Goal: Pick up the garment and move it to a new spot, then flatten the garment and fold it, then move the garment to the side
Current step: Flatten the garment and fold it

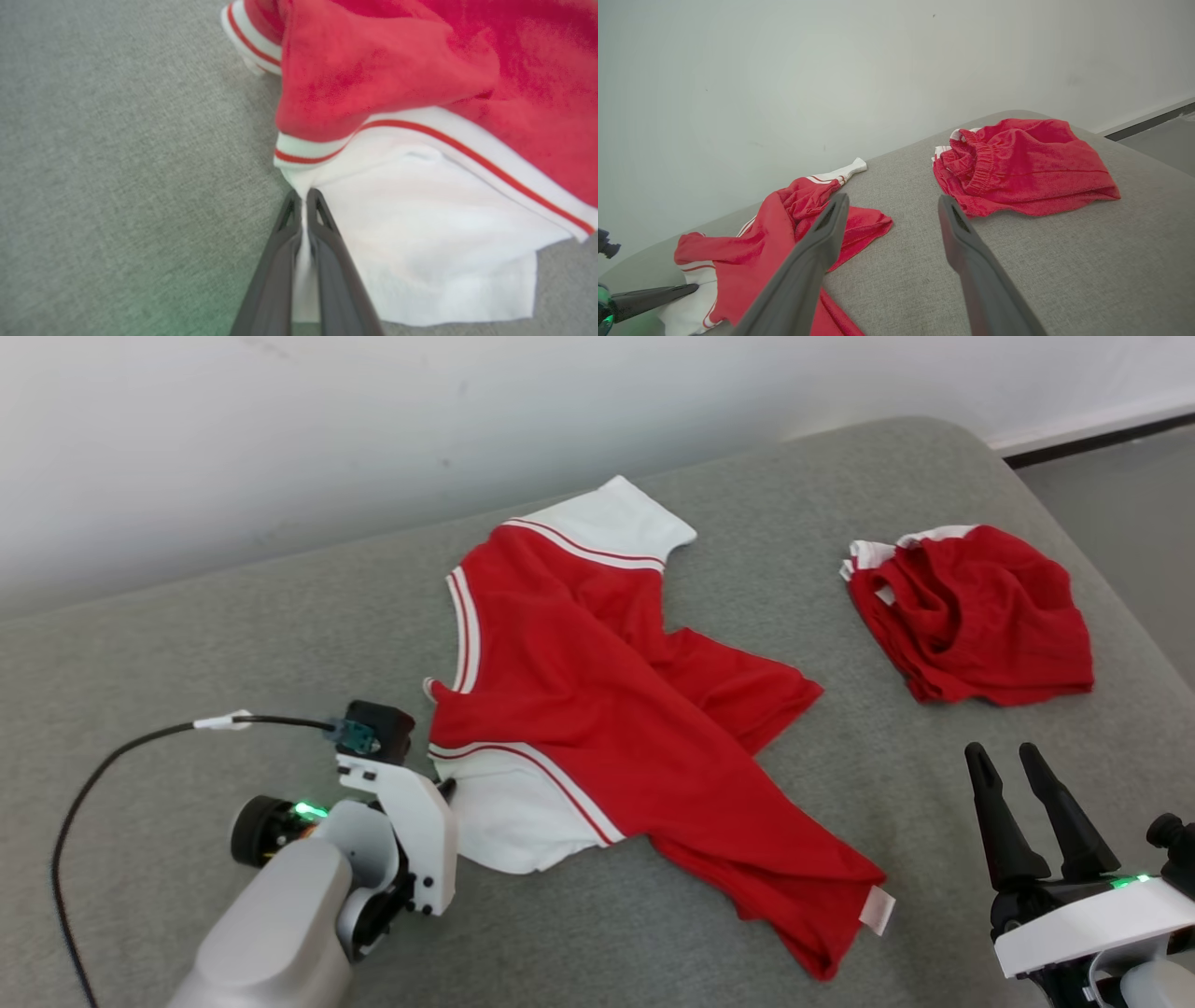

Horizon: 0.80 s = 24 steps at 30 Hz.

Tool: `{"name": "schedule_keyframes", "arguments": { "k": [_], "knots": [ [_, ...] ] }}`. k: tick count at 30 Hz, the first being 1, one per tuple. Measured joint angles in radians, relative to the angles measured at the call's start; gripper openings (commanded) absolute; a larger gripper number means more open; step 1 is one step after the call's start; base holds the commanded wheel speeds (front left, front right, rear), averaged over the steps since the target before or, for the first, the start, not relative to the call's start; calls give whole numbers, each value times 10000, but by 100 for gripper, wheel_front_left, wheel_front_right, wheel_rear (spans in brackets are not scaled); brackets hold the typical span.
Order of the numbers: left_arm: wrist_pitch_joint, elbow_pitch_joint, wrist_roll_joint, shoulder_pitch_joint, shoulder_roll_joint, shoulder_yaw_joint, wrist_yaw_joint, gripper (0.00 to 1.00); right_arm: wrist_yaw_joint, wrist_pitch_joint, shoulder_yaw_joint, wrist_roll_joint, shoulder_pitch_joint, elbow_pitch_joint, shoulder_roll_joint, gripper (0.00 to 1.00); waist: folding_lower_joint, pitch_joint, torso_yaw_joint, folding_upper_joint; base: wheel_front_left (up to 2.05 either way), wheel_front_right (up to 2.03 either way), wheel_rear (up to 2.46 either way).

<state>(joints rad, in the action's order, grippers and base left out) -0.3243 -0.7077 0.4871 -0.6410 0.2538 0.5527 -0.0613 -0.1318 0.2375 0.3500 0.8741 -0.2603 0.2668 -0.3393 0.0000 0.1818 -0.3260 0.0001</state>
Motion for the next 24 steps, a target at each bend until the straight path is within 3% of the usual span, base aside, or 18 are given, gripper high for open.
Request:
{"name": "schedule_keyframes", "arguments": {
  "k": [8, 16, 24],
  "knots": [
    [625, 566, -27, 95, 180, -280, 443, 0, 0, -138, -341, -282, 180, -180, 10, 100, 0, -346, 896, 0, 0, 0, 0],
    [631, 1831, 353, 1178, 1342, -1058, 1162, 0, 0, -355, -911, -546, 409, -414, 12, 100, 0, -767, 1922, -1, 0, 0, 0],
    [435, 2732, 901, 2812, 2163, -1852, 1939, 0, 0, -585, -1187, -740, 585, -633, 163, 100, 0, -969, 2390, -1, 0, 0, 0]
  ]
}}
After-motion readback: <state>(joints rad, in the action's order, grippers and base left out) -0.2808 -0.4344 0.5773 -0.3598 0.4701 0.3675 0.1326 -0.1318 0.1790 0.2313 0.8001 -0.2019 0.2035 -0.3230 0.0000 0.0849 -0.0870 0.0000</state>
